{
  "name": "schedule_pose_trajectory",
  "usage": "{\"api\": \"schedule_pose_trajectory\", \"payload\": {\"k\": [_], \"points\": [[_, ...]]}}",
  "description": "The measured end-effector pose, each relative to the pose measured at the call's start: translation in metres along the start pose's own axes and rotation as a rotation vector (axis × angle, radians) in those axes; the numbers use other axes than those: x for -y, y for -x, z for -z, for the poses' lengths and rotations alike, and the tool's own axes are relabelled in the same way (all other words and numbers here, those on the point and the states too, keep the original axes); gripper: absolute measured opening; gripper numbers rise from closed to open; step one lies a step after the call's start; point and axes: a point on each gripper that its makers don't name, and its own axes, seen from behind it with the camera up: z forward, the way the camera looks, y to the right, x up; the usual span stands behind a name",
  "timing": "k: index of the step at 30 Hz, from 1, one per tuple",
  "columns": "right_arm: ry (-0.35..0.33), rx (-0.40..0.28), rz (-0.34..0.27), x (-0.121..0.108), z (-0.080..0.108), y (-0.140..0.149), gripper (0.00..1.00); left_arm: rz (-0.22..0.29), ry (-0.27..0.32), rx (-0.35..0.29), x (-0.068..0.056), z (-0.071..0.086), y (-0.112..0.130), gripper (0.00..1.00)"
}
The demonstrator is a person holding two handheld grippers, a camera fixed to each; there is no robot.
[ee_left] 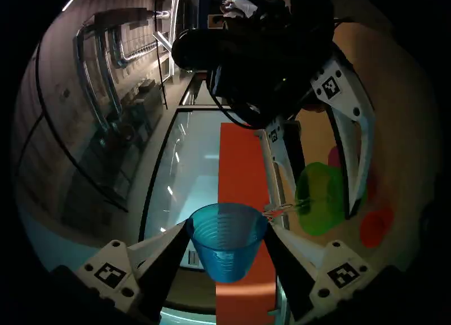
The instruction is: Pour water
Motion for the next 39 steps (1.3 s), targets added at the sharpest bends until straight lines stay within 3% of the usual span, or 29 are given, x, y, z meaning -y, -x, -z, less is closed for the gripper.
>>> {"api": "schedule_pose_trajectory", "payload": {"k": [20,29,33,39], "points": [[0.009,-0.011,-0.009,-0.003,0.001,-0.001,0.90,-0.177,-0.033,-0.015,0.001,0.010,-0.020,0.89],[0.012,-0.010,-0.010,-0.004,0.000,0.000,0.90,-0.223,-0.049,-0.014,0.003,0.011,-0.019,0.89],[0.012,-0.010,-0.009,-0.004,0.000,-0.001,0.90,-0.204,-0.044,-0.009,0.003,0.010,-0.016,0.89],[0.015,-0.012,-0.007,-0.004,0.001,-0.002,0.90,-0.107,-0.037,-0.013,0.005,0.007,-0.013,0.89]]}}
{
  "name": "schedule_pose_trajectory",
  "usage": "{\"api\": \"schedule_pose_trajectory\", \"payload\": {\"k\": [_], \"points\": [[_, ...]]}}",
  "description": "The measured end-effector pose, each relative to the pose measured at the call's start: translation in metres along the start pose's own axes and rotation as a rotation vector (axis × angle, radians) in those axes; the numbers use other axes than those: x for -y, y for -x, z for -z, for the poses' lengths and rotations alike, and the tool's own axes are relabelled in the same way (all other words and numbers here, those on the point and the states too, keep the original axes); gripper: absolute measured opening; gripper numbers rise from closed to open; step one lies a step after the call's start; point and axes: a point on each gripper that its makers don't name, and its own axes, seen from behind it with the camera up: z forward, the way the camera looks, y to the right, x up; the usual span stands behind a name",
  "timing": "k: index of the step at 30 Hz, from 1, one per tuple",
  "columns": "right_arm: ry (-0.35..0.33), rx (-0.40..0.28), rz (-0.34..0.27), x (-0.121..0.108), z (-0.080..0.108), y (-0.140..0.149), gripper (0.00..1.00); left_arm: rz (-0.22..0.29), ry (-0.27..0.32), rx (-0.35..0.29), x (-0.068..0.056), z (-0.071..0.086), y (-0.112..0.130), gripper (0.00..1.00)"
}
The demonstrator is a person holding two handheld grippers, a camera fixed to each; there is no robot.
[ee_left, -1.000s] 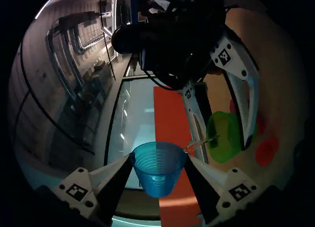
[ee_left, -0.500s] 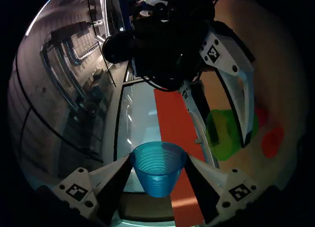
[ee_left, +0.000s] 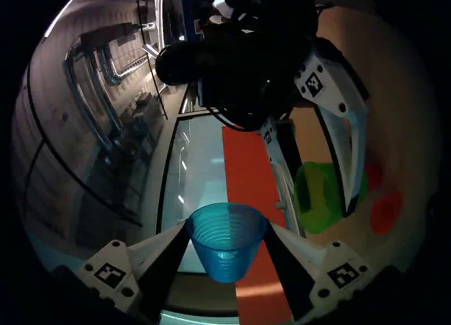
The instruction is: Pour water
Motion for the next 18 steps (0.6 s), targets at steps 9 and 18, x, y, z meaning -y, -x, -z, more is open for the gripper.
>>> {"api": "schedule_pose_trajectory", "payload": {"k": [9,18], "points": [[0.009,-0.006,0.002,-0.001,0.002,-0.003,0.90,0.271,-0.009,0.018,0.008,-0.007,0.021,0.89],[0.022,-0.014,0.001,-0.006,0.006,-0.007,0.90,0.650,0.005,0.048,0.001,-0.008,0.050,0.88]]}}
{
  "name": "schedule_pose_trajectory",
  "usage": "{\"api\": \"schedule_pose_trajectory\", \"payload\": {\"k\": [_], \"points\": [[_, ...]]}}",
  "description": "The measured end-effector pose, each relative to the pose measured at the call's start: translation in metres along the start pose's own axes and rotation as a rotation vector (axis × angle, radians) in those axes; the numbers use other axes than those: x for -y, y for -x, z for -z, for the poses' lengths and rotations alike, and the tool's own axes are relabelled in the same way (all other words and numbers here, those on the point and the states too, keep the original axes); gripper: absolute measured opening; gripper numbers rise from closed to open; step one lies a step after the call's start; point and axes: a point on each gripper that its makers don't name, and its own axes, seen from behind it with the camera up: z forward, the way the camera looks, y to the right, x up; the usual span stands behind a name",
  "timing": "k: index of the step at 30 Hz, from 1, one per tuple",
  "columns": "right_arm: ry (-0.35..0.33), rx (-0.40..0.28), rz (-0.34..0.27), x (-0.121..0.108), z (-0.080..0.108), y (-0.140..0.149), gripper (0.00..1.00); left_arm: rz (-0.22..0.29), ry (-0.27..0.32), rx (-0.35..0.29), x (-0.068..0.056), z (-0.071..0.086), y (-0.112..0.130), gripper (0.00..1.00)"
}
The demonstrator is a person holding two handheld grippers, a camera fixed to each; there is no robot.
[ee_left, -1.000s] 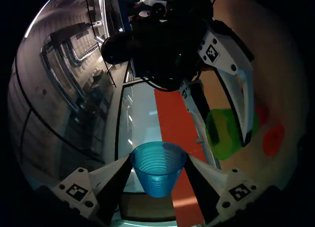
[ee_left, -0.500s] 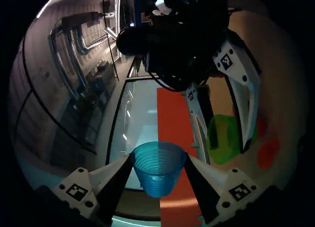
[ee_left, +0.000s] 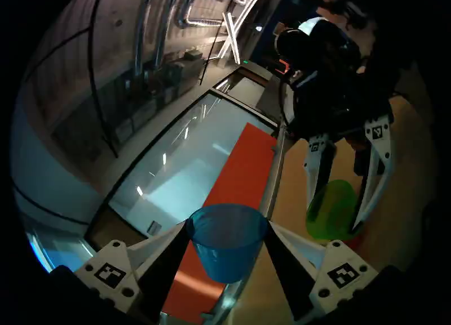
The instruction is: Pour water
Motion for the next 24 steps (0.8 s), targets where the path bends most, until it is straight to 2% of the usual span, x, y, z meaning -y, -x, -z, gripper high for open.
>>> {"api": "schedule_pose_trajectory", "payload": {"k": [8,11,15,20,24], "points": [[0.016,-0.002,-0.006,-0.005,0.006,0.001,0.90,0.357,0.033,0.018,-0.003,0.000,0.020,0.88],[0.023,-0.002,-0.008,-0.008,0.010,0.001,0.90,0.467,0.039,0.022,0.001,0.000,0.028,0.88],[0.037,-0.002,-0.012,-0.013,0.017,0.002,0.90,0.560,0.027,0.024,0.008,0.000,0.039,0.88],[0.054,0.003,-0.018,-0.017,0.026,0.004,0.90,0.661,0.037,0.036,0.006,-0.001,0.050,0.88],[0.069,0.009,-0.021,-0.020,0.034,0.006,0.90,0.707,0.054,0.046,0.000,-0.004,0.061,0.88]]}}
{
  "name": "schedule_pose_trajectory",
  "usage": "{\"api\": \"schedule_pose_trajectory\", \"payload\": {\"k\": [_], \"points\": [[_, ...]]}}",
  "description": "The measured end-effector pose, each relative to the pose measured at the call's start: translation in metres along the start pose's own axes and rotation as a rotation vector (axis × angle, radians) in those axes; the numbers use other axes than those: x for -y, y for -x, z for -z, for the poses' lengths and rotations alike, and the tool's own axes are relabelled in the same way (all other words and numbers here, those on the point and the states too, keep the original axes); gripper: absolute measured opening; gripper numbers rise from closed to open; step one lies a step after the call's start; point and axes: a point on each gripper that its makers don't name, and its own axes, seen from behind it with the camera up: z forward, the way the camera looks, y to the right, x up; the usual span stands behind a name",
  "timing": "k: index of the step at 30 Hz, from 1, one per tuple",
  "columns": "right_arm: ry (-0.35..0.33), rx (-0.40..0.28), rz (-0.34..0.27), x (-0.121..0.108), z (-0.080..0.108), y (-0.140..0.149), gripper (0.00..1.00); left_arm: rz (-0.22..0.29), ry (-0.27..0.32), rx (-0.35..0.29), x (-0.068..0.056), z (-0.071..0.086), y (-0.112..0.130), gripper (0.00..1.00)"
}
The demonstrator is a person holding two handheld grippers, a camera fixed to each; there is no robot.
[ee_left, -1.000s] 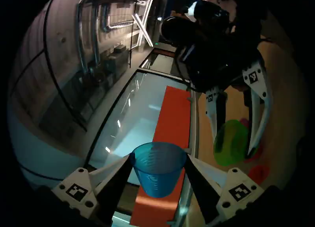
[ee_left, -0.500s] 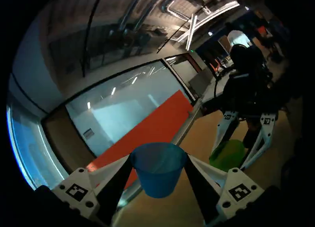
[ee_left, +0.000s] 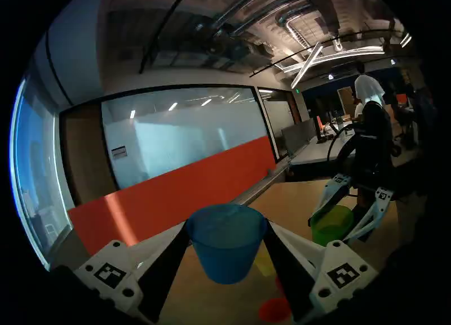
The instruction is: Pour water
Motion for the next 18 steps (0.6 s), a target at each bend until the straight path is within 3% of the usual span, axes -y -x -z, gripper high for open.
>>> {"api": "schedule_pose_trajectory", "payload": {"k": [9,18], "points": [[0.027,0.033,-0.010,-0.008,0.020,0.013,0.90,0.088,0.039,0.048,0.008,-0.014,0.031,0.88],[0.049,0.064,-0.031,-0.016,0.034,0.029,0.90,0.102,0.091,0.085,0.009,-0.033,0.057,0.88]]}}
